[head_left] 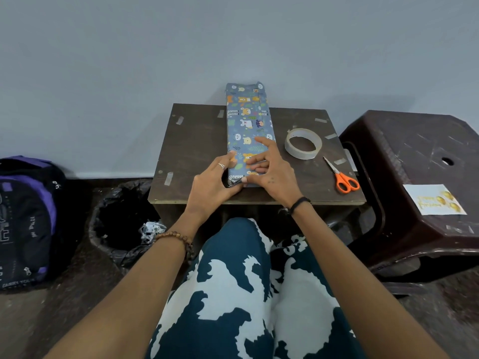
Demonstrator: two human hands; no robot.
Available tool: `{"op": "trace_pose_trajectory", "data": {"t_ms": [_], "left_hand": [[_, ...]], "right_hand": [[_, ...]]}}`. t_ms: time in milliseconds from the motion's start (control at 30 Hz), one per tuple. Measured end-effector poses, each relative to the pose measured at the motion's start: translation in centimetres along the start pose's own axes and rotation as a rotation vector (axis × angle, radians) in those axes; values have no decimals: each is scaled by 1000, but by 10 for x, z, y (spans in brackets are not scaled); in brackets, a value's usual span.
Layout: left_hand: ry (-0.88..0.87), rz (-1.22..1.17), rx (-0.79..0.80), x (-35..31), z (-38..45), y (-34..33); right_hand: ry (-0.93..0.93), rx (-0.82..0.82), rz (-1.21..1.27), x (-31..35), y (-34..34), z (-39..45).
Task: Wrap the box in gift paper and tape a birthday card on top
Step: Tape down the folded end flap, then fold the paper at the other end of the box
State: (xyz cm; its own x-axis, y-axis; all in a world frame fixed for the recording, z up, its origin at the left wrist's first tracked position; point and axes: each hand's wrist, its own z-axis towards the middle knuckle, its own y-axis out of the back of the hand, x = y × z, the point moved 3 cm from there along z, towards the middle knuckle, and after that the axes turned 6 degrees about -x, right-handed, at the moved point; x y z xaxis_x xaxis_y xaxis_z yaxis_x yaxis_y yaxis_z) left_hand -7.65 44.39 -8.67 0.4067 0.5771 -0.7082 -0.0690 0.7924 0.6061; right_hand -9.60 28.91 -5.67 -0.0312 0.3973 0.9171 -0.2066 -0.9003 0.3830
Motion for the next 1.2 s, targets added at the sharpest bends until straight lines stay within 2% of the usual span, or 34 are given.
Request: {"op": "trace_pose_trajectory", "data": {"t_ms": [267, 467, 567, 667, 700, 800, 1200], "left_hand": [[67, 78, 93, -13, 6, 0], [41, 374, 303, -33, 10, 15], [33, 516, 356, -49, 19, 25], [17, 566, 351, -67, 30, 26], [1, 600, 343, -73, 36, 24], [22, 639, 349, -81, 53, 11], [570, 410, 420, -57, 109, -35]], "right_hand": [[-75, 38, 44, 4, 4, 1], [-160, -52, 114, 5, 9, 5], [-189, -184, 239, 5, 18, 1], [-127, -420, 108, -1, 32, -12], [-125, -454, 89, -3, 35, -15], [-194, -400, 105, -15, 33, -17], [-242, -154, 491, -45, 4, -18]]}}
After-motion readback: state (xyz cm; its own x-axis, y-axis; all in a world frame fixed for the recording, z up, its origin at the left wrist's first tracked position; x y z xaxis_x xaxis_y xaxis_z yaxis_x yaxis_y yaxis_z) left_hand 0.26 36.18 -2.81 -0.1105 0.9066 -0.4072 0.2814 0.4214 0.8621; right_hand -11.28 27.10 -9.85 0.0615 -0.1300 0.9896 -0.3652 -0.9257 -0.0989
